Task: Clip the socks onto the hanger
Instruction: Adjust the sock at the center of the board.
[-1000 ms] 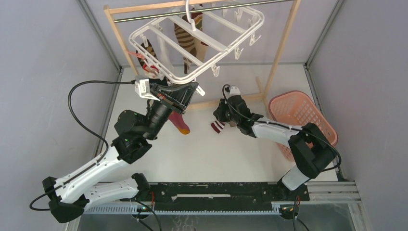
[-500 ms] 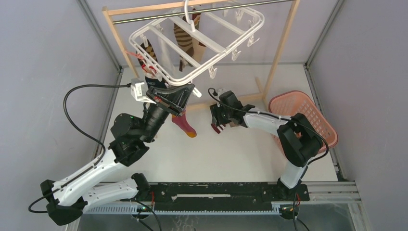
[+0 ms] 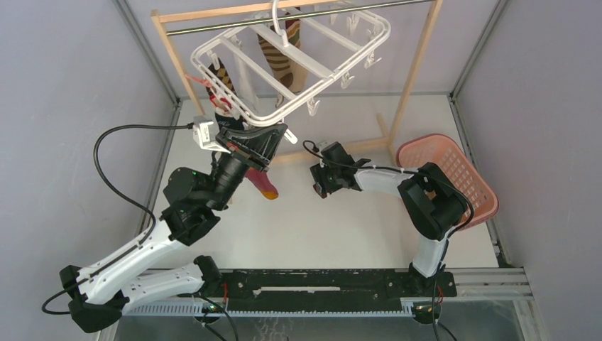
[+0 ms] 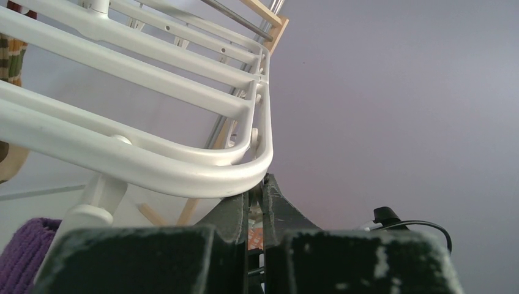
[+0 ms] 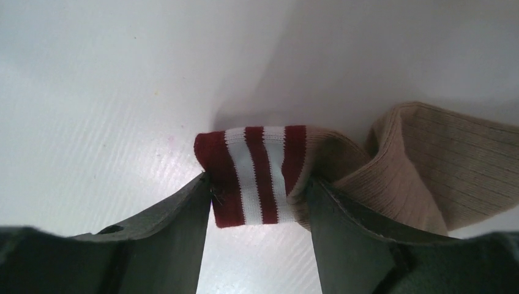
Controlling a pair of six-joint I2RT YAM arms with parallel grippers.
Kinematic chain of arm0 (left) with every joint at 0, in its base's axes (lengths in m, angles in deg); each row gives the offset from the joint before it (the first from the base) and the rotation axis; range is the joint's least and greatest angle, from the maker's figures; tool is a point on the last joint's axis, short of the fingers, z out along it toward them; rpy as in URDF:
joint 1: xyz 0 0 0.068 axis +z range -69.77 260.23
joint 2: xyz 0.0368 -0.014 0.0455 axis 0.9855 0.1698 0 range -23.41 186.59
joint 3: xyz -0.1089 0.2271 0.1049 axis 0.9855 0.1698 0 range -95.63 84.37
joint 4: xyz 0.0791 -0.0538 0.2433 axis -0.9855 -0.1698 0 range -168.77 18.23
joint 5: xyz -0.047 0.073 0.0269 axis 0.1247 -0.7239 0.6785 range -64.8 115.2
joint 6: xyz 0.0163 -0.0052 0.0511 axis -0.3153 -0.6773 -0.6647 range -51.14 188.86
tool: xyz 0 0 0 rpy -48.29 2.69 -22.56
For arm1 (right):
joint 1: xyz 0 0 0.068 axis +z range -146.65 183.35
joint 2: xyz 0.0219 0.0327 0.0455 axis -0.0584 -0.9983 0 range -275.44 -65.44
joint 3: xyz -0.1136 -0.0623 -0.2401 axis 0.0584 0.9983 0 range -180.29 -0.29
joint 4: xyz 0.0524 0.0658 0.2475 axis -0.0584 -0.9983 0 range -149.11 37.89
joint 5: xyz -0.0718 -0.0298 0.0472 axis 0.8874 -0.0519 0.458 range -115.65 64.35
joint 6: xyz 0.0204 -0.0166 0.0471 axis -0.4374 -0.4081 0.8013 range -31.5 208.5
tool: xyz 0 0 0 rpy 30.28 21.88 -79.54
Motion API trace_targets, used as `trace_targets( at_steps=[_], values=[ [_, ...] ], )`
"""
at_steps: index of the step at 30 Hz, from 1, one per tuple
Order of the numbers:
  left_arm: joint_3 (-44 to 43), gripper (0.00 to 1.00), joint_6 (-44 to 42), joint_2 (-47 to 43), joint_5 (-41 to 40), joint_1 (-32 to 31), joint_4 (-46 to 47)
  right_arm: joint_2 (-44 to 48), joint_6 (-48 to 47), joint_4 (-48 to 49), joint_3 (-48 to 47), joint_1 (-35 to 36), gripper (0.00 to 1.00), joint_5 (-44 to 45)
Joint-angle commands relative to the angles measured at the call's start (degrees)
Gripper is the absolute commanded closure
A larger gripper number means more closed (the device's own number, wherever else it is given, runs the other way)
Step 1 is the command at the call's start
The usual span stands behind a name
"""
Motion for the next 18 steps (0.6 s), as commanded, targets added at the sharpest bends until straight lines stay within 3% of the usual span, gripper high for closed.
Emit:
trace_targets(
  at_steps=[1,4,7,9,14,18],
  values=[
    [1.4,1.0,-0.7,-0.7,1.1,-0.5,-0.2,-1.7,-0.2,1.8,1.1,0.2,0.34,-0.3],
    [1.5,1.0,-0.6,-0.7,1.2,-0.5,-0.2,-3.1,0.0,2.2,1.2,0.1,0.36,-0.2],
    [1.6,1.0,-0.7,-0.7,1.1,-0.5,-0.2,-3.6,0.2,2.4,1.3,0.2,0.44,-0.5],
    [1.8,1.0,-0.8,-1.1,0.9,-0.5,-0.3,-3.6,0.2,2.3,1.2,0.2,0.55,-0.2],
    [2.1,1.0,-0.9,-1.5,0.5,-0.5,-0.3,-3.2,-0.2,1.3,1.3,0.5,0.96,1.3],
    [2.2,1.0,-1.0,-1.6,0.4,-0.5,-0.2,-1.6,0.0,1.9,2.3,0.5,1.0,1.5]
  ],
)
